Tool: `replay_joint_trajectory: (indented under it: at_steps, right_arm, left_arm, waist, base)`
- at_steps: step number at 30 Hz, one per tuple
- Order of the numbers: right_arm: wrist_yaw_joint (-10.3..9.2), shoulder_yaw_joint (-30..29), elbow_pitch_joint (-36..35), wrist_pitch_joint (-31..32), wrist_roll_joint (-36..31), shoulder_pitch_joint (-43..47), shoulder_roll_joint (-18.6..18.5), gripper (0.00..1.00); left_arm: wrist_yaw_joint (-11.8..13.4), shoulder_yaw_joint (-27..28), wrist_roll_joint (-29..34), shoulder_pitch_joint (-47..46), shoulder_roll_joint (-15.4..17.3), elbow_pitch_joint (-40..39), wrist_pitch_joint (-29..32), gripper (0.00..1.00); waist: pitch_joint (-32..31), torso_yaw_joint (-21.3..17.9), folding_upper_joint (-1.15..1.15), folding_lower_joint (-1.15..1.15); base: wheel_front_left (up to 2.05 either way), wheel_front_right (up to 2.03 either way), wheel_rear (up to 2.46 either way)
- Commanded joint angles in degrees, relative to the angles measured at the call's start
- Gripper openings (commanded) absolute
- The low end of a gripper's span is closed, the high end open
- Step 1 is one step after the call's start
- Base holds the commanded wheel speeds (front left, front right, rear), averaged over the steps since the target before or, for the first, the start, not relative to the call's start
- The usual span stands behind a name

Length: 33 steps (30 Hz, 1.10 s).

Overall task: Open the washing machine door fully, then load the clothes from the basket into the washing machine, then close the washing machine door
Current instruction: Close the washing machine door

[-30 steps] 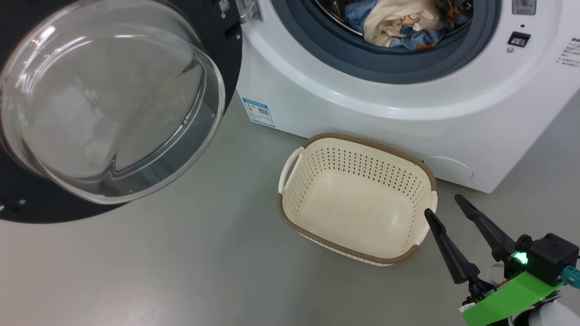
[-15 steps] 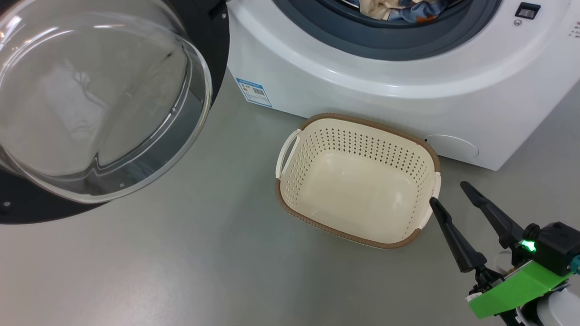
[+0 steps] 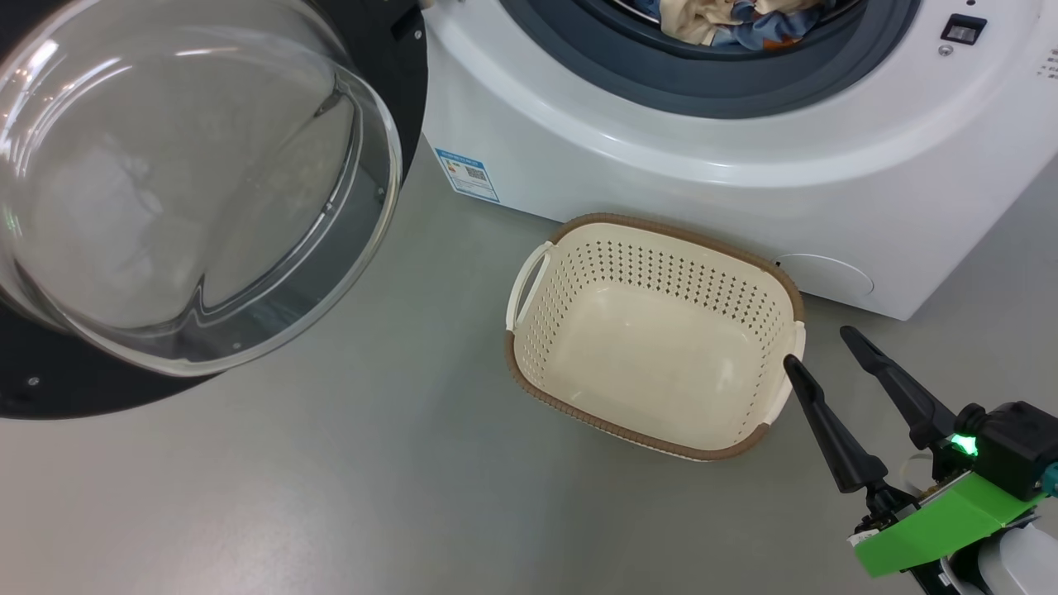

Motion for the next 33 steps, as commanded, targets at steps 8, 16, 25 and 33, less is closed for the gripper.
replay_joint_trajectory:
  at_steps: [8, 16, 25, 33]
  right_arm:
    - [0.43, -0.4, -1.3, -0.5, -0.8, -0.2, 0.1, 1.0]
    - [0.43, -1.4, -1.4, -0.5, -1.0, 0.4, 0.8, 1.0]
    - [0.43, -2.0, -1.6, -0.5, -1.2, 0.7, 1.4, 1.0]
    - [0.43, -3.0, -1.6, -0.5, -1.1, 2.1, 2.2, 1.0]
  left_arm:
    - [0.0, -1.4, -1.8, 1.3, 1.6, -2.5, 8.7, 0.0]
    - [0.0, -2.3, -3.2, 2.3, 2.1, -4.3, 15.3, 0.0]
    - [0.0, -3.1, -5.1, 3.1, 2.1, -6.3, 22.7, 0.0]
    - [0.0, -4.4, -5.9, 3.2, 2.5, -10.6, 28.3, 0.0]
  waist:
    - [-1.4, 0.0, 0.0, 0.0]
    - [-2.5, 0.2, 0.0, 0.0]
    - [-4.0, 0.1, 0.0, 0.0]
    - [-6.1, 0.1, 0.0, 0.0]
  base:
    - [0.0, 0.0, 0.0]
    - [0.0, 0.0, 0.0]
    - [0.0, 0.0, 0.0]
    - [0.0, 0.0, 0.0]
